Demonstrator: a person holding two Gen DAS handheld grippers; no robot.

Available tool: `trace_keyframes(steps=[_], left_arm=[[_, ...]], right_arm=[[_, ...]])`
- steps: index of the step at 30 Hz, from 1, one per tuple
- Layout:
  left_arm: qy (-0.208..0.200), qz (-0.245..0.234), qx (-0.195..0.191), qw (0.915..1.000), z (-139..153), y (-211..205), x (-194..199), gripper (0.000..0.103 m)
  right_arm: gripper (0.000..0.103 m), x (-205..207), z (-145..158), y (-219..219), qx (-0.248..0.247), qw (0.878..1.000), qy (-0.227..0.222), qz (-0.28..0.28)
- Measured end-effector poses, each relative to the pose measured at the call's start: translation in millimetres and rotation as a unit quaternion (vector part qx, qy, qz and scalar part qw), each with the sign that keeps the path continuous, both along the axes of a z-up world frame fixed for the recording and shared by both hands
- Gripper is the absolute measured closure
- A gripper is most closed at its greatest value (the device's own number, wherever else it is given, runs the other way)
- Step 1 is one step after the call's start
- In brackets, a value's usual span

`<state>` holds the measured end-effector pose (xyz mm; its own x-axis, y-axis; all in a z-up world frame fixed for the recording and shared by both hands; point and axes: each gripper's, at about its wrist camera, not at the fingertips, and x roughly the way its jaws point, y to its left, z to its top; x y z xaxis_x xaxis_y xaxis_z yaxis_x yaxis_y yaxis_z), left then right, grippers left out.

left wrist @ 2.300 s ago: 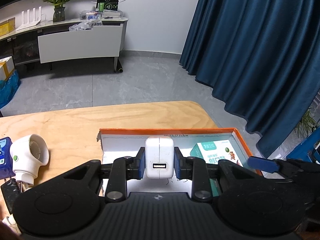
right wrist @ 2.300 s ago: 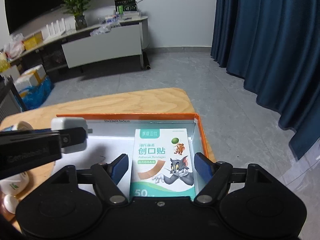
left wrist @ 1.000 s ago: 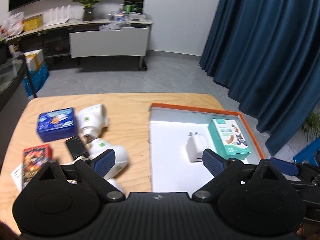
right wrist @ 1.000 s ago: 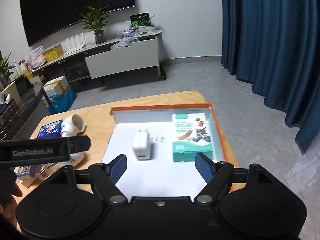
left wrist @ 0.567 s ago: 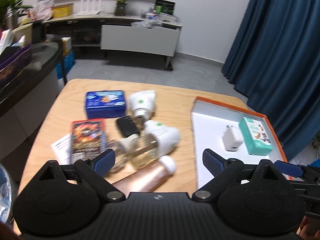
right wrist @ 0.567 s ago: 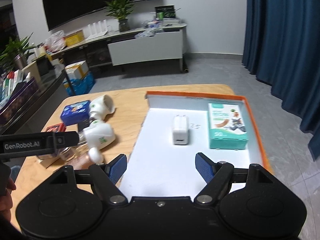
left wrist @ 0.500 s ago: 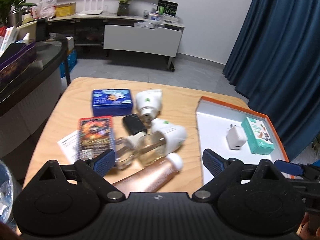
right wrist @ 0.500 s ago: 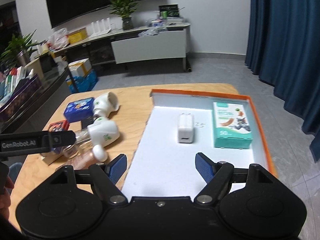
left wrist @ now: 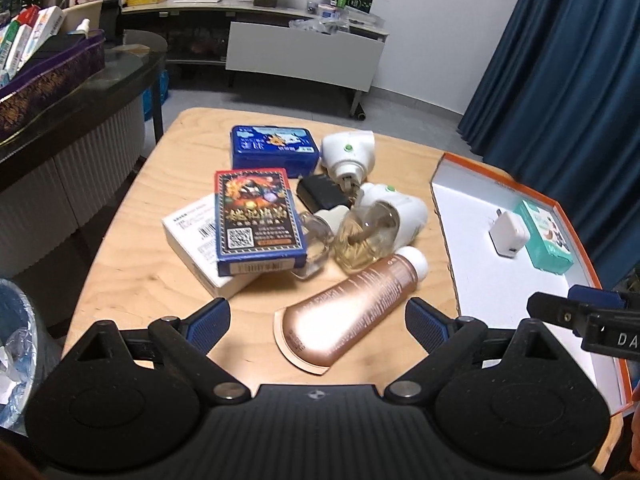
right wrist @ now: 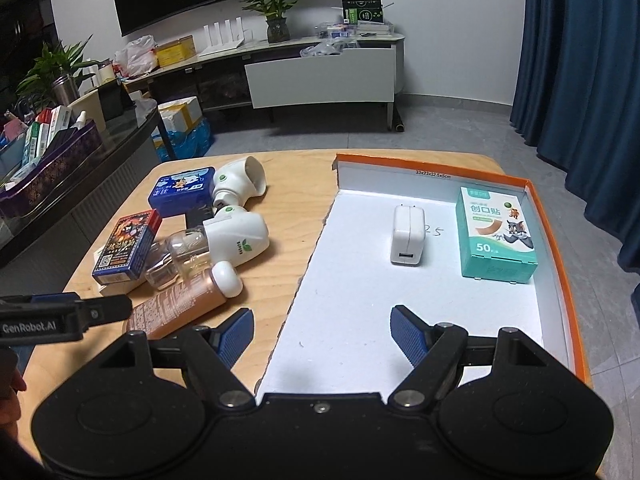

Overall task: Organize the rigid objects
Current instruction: 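Grasp the playing-card box with the left tool while the right tool grasps the white heater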

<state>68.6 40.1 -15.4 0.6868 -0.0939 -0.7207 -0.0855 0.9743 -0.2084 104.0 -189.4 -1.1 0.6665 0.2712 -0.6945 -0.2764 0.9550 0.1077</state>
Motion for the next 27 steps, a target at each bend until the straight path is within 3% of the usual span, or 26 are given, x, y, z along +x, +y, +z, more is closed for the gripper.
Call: trace_keyframes(steps=[11,20,23,26,27], left_arm=[[-0.015,0.046,0.007,0.9988,-0.3,17.4,10.0,0.006],[-0.02,0.095,0.003,0.9952,-2.9,31.7,47.5,0.006],[-0.016,0.091,0.007,0.9957,-8.7,33.7,57.0,0.017],[-0.03,0.079,0.023,0.9962,-9.0,32.9,58.6,0.039],[-0.033,0.074,0.02,0.9965,-8.6,33.7,58.8,0.041]], right_arm=[[0.014,-1.0,-6.1,11.0,-0.008,1.0,0.009,0.014],[0.014,-4.0,-7.2,26.2,-0.013,0.999,0.013,0.033],[0.014,-5.3,-8.4,32.5,-0.018,0.999,0.015,0.041],[0.014,-5.5,-10.2,37.3,-0.02,0.999,0.018,0.044],[0.014,-5.2,-10.6,38.6,-0.02,0.999,0.02,0.045]])
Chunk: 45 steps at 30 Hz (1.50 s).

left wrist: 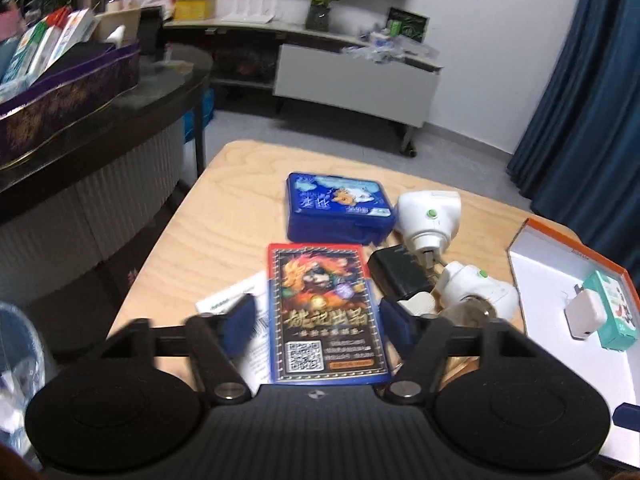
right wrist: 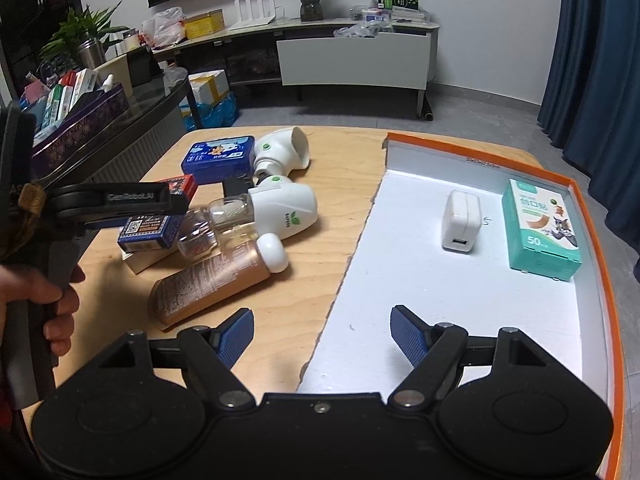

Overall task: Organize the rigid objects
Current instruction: 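Grasp the playing-card box with the left tool while the right tool grasps the white heater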

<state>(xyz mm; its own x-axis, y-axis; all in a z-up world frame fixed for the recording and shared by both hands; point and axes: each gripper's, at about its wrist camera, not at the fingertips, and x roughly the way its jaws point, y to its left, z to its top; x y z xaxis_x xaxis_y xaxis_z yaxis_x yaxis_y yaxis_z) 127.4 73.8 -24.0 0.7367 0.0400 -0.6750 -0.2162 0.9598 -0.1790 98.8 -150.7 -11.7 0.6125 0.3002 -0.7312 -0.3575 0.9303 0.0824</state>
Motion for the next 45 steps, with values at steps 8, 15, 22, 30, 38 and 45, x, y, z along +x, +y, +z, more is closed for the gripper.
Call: trace_keyframes(steps=[8,15,22,30,38,45], left_arm=[[-0.032,-0.006,-0.003,0.9995,4.5,1.2,-18.2,0.043],[-0.046,-0.007,-0.026,0.9986,12.6,14.9,-39.6,0.043],[-0.053,-0.005,-0.039,0.9978,13.9,22.5,-51.1,0.043],[-0.057,-0.009,-0.048,0.9972,12.8,25.3,-49.9,0.043],[-0.059,-0.018,-0.053,0.9967,9.7,24.7,-49.5,0.043],[-0.061,-0.019,-0.057,0.9963,9.3,25.4,-50.8,0.043]], right_arm=[[0.014,4.5,-3.6,14.6,0.011,1.0,0.017,0.009],[0.014,30.6,-0.7,29.7,0.021,1.0,0.003,0.023],[0.008,72.6,0.9,44.7,0.054,0.998,0.03,0.002],[0.008,108.1,-20.1,52.0,0.125,0.983,0.13,-0.036],[0.007,134.1,-31.5,48.9,0.178,0.962,0.186,-0.09],[0.042,133.3,-27.3,49.1,0.152,0.974,0.132,-0.101]])
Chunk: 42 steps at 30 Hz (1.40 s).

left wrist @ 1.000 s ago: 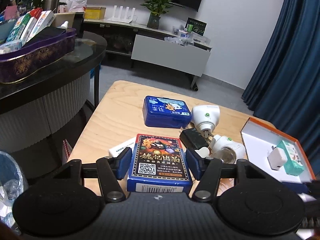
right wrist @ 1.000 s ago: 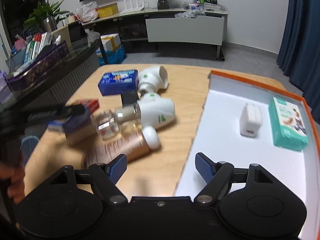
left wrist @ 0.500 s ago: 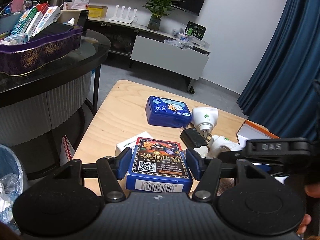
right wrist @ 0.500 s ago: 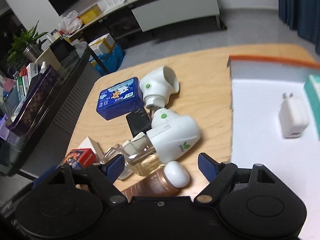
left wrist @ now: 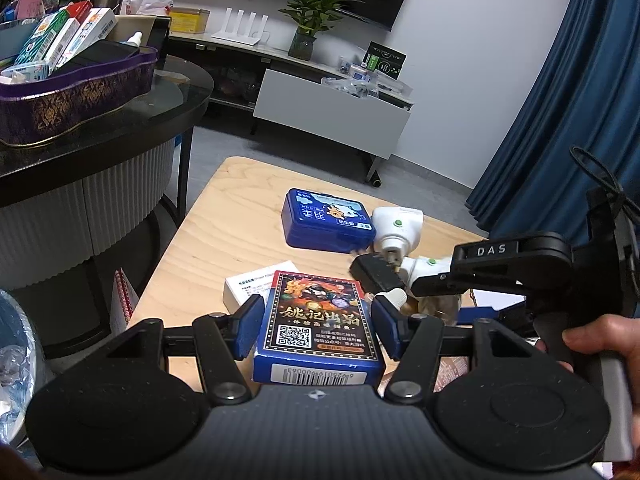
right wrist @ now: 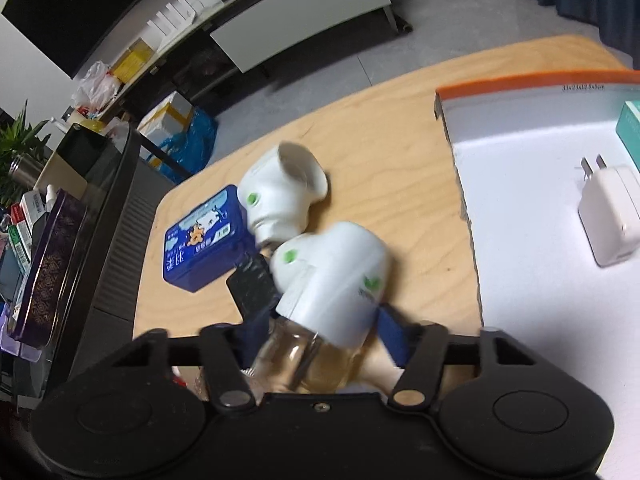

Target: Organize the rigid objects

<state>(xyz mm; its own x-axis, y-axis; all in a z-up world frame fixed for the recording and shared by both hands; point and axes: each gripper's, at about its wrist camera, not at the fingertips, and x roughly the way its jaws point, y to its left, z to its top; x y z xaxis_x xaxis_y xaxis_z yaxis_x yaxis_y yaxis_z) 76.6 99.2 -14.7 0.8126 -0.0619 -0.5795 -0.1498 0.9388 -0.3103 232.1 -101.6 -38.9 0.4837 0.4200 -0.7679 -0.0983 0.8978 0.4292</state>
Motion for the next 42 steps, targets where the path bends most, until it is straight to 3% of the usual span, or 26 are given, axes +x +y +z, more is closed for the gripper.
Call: trace_keyframes(steps=[4,9,12,16,17,19,21,24,26,28,30,32,34,37,42], left_arm=[[-0.002,0.0,-0.003,1.0,0.8,-0.6,-0.8,0.043],[-0.009,-0.005,0.0,0.9999,5.4,-4.3,-2.8,0.043],[-0.012,-0.009,0.007,0.9999,8.3,-5.7,-3.4,0.078],[-0.002,-0.012,0.013,0.9998,5.6,-8.0,1.8,0.075],[0.007,-0.007,-0.002,0.9999,0.6,-5.5,2.5,0.071],[0.021,-0.001,-0.038,0.999,-9.1,-0.8,1.3,0.052],[0.023,0.0,-0.043,0.9988,-11.6,-1.7,-1.9,0.038],[0.02,-0.031,-0.021,0.9991,-6.9,-9.2,-6.6,0.033],[0.007,-0.08,0.0,0.9968,-4.3,-17.7,-14.8,0.025],[0.004,-0.118,0.056,0.9914,-7.0,-30.4,-25.1,0.014],[0.013,-0.141,0.117,0.9829,-16.4,-44.2,-29.7,0.012],[0.026,-0.151,0.147,0.9772,-27.5,-53.6,-26.7,0.017],[0.028,-0.158,0.147,0.976,-32.9,-55.8,-23.1,0.036],[0.023,-0.153,0.14,0.9779,-33.3,-55.8,-21.1,0.043],[0.022,-0.127,0.11,0.9856,-25.0,-54.3,-24.1,0.044]], right_arm=[[0.046,-12.7,6.4,1.5,-0.054,0.997,-0.05,0.018],[0.046,-23.3,15.3,-13.7,-0.043,0.996,-0.074,0.015],[0.046,-32.5,28.5,-21.8,-0.041,0.994,-0.099,0.013],[0.046,-43.4,39.4,-29.1,-0.045,0.992,-0.118,0.02],[0.046,-45.8,40.1,-29.8,-0.047,0.991,-0.12,0.023],[0.046,-52.6,40.4,-32.3,-0.049,0.99,-0.126,0.03],[0.046,-58.8,40.2,-35.8,-0.052,0.99,-0.126,0.029],[0.046,-66.2,39.7,-41.7,-0.041,0.991,-0.122,0.028],[0.046,-71.6,41.2,-45.3,-0.037,0.991,-0.126,0.031],[0.046,-76.1,42.0,-49.9,-0.031,0.991,-0.126,0.031],[0.046,-79.2,41.1,-53.3,-0.028,0.992,-0.123,0.029],[0.046,-81.3,39.8,-55.4,-0.024,0.992,-0.122,0.025],[0.046,-83.0,39.2,-57.3,-0.019,0.992,-0.12,0.021],[0.046,-86.3,40.6,-59.6,-0.023,0.992,-0.126,0.02],[0.046,-94.8,45.9,-63.3,-0.033,0.989,-0.146,0.017]])
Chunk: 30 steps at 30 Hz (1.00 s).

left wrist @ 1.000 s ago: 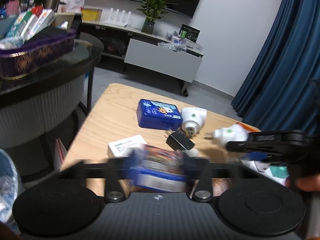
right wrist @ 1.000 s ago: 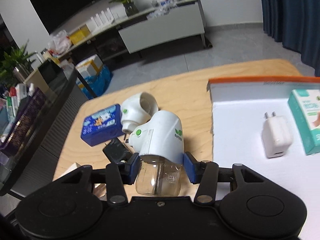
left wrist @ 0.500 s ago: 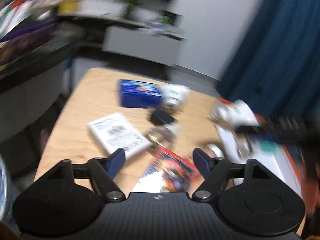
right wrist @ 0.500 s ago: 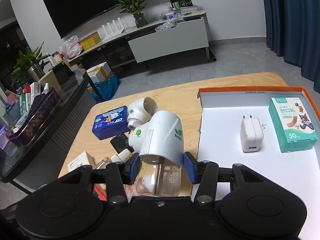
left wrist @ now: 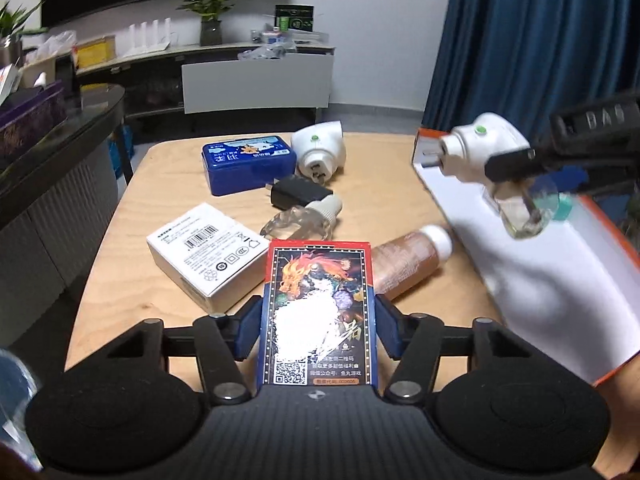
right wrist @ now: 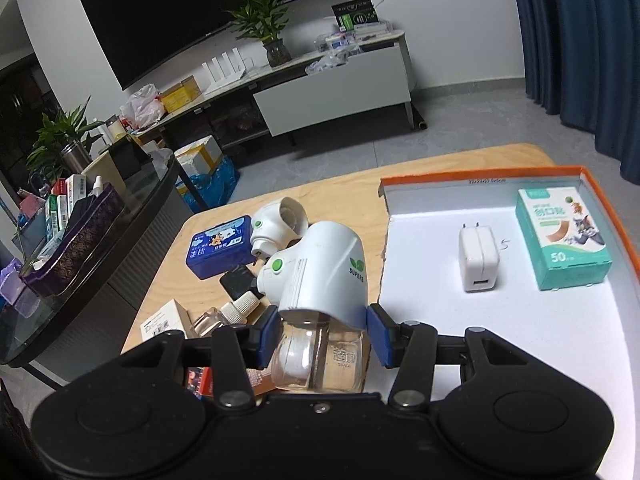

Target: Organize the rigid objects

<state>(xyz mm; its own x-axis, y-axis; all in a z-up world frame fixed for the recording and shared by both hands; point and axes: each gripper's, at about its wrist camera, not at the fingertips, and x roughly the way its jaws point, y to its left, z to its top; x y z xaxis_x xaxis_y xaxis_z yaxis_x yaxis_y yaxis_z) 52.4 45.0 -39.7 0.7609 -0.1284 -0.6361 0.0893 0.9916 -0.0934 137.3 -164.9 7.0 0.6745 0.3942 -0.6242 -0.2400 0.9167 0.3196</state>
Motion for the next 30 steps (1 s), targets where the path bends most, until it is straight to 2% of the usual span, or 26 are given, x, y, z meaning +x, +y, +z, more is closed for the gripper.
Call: trace_keyframes(steps=[5,12,18,23,27,30], left_arm=[[-0.03,0.012,-0.027,0.9991,23.3,-6.0,-3.8,0.044],[-0.067,-0.016,-0.044,0.9966,59.9,-34.7,-1.4,0.044],[-0.058,-0.064,-0.078,0.9932,73.4,-77.3,16.6,0.044],[-0.058,-0.115,-0.086,0.988,89.1,-120.0,34.5,0.044],[-0.072,-0.122,-0.083,0.9865,89.5,-145.7,40.3,0.044],[-0.053,-0.122,-0.089,0.9871,76.8,-154.4,39.4,0.044]], right_arm=[[0.046,-9.5,8.1,-7.7,-0.015,1.0,-0.025,-0.008],[0.046,-26.6,22.4,-32.8,-0.028,0.997,-0.056,-0.035],[0.046,-43.0,35.3,-73.3,-0.047,0.992,-0.074,-0.086],[0.046,-56.5,47.4,-115.9,-0.061,0.984,-0.09,-0.144],[0.046,-62.8,44.2,-142.3,-0.062,0.978,-0.094,-0.179],[0.046,-63.6,33.3,-150.6,-0.056,0.978,-0.083,-0.182]])
